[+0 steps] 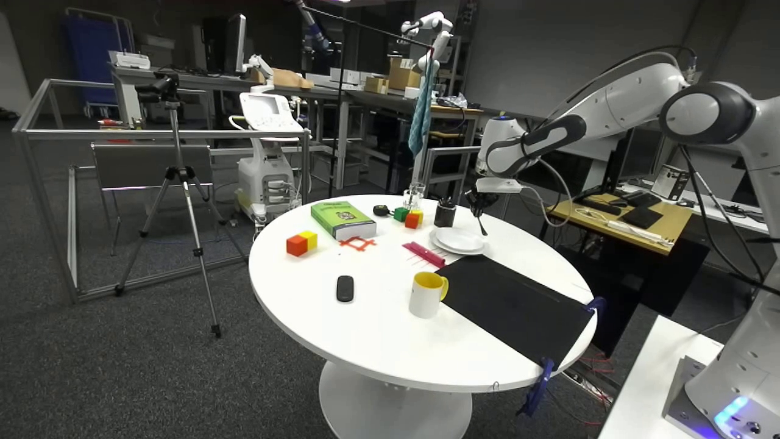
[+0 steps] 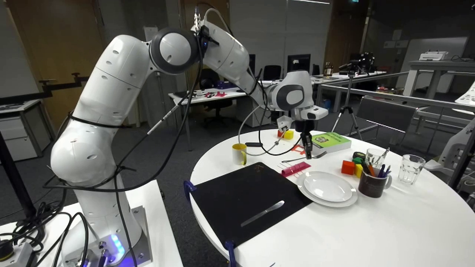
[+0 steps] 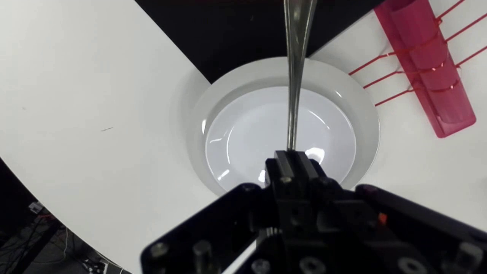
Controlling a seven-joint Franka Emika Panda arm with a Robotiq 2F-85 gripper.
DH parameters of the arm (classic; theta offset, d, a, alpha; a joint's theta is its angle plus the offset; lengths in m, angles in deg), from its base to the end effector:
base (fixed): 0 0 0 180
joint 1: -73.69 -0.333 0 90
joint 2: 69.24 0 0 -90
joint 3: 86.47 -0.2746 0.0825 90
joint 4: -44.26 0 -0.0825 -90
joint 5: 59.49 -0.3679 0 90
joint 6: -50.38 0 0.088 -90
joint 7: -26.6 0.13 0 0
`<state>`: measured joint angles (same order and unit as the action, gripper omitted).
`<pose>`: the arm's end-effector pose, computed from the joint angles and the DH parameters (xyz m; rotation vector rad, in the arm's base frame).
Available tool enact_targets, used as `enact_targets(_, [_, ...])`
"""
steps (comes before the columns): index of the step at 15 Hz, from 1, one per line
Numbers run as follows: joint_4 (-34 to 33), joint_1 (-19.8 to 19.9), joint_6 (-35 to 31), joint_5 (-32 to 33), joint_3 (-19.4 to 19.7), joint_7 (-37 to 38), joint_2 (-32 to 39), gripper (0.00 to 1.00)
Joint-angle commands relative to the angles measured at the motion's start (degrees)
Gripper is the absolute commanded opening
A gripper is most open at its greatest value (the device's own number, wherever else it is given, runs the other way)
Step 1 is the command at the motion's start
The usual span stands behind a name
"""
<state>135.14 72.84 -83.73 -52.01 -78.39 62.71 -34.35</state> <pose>0.6734 -0.0792 0.2511 2.8399 -0.9430 0.2837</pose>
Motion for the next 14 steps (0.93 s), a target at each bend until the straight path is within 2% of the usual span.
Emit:
enact_targets(1, [-11.3,1.6,6.2,-2.7,0.5,-3.7,6.4,0.02])
enact_targets(4, [-17.4,1.9,9.4,-2.4,1.4,-3.7,10.8,0.02])
enact_targets(9, [-23.7,2.4,13.9,-2.5,1.4,-4.8,15.8,0.02])
enact_targets(10, [-19.1,1.2,10.4,-1.9,2.1,-2.5,13.8,0.02])
enact_targets(11, [-19.6,1.2,10.6,-1.9,2.1,-2.5,14.4,0.07])
enact_targets(14, [-19.6,1.1,10.5,-1.9,2.1,-2.5,14.7,0.07])
